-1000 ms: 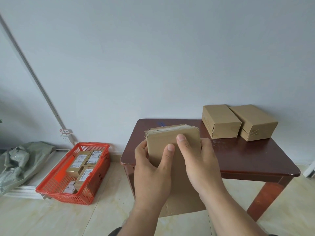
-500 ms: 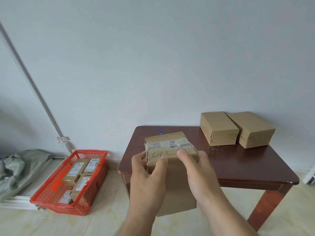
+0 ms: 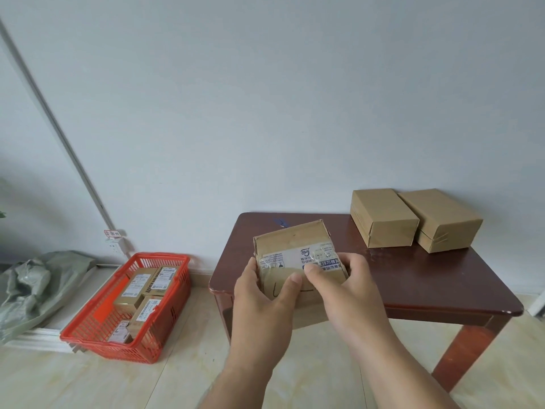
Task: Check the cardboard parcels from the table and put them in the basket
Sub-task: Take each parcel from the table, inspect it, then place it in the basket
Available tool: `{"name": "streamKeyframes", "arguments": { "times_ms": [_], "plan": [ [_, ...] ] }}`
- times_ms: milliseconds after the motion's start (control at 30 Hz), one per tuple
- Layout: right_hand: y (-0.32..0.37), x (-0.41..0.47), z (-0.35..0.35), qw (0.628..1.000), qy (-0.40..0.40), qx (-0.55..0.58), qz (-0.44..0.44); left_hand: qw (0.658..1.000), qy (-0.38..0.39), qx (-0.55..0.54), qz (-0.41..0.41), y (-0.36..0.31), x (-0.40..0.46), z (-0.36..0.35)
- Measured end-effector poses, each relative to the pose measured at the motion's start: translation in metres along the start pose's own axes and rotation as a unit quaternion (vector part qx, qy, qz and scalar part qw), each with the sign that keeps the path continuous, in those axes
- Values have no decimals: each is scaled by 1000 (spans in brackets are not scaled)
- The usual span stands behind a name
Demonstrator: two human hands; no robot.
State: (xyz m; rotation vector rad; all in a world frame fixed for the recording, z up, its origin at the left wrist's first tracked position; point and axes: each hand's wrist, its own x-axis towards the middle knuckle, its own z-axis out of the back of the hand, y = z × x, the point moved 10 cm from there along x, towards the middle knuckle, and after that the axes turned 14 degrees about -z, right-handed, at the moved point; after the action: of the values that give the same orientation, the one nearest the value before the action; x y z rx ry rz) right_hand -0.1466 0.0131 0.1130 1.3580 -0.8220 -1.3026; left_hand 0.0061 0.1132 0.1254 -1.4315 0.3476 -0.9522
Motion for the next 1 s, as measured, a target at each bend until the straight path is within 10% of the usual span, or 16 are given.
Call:
{"name": "streamKeyframes", "arguments": {
  "times_ms": [1000],
  "plan": [
    [-2, -2, -4, 997, -23, -35, 70, 995, -77, 44, -55, 0, 1, 17]
  ]
}}
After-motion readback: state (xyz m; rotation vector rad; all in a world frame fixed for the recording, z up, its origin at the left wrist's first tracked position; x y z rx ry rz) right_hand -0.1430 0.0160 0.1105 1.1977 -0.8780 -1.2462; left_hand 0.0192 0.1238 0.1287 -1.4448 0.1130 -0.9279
